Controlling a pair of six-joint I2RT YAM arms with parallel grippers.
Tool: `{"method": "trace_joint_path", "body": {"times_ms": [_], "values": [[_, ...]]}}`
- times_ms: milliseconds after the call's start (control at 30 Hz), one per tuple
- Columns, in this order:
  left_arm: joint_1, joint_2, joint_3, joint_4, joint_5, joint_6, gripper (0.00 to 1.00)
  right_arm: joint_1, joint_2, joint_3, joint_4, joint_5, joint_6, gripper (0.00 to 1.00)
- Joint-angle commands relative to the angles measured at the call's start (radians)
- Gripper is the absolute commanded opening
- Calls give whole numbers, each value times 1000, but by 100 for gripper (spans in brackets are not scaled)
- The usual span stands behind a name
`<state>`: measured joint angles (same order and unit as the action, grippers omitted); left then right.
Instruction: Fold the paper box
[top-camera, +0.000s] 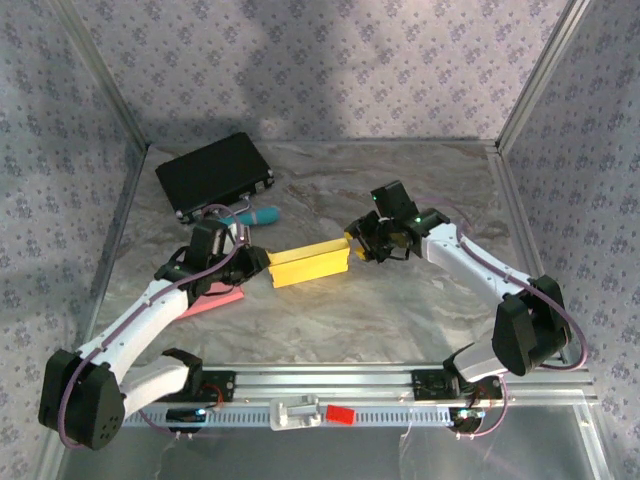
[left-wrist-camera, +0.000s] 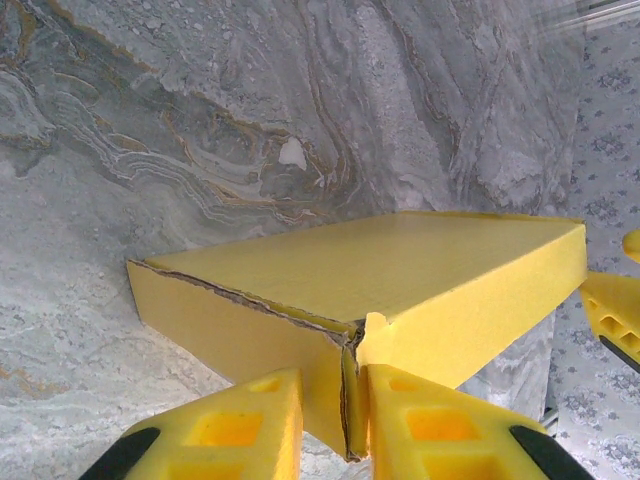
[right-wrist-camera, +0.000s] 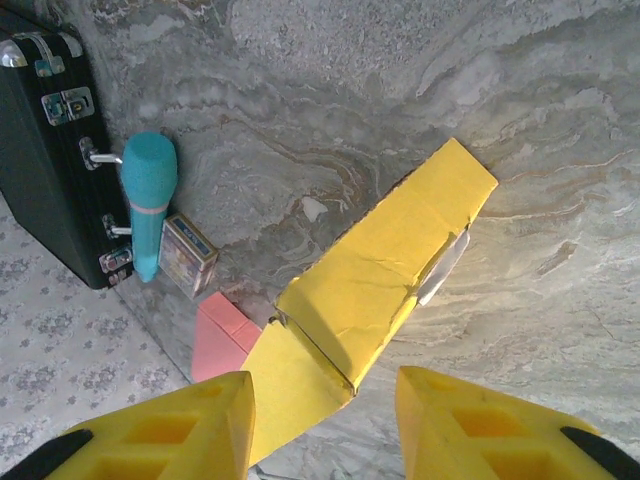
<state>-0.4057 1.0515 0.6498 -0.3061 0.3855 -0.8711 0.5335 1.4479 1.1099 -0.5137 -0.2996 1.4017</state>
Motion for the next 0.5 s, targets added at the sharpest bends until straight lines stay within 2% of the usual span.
{"method": "trace_joint_path", "body": {"times_ms": [0, 233, 467], "values": [[-2, 46, -37, -183, -38, 26, 22, 22, 16, 13, -21, 3, 17, 40], [-32, 57, -37, -216, -70, 78, 20, 30, 74, -37, -55, -34, 54, 34], [-80, 41, -46, -191, -98, 107, 18, 5, 44, -55, -83, -19, -10, 31]]}}
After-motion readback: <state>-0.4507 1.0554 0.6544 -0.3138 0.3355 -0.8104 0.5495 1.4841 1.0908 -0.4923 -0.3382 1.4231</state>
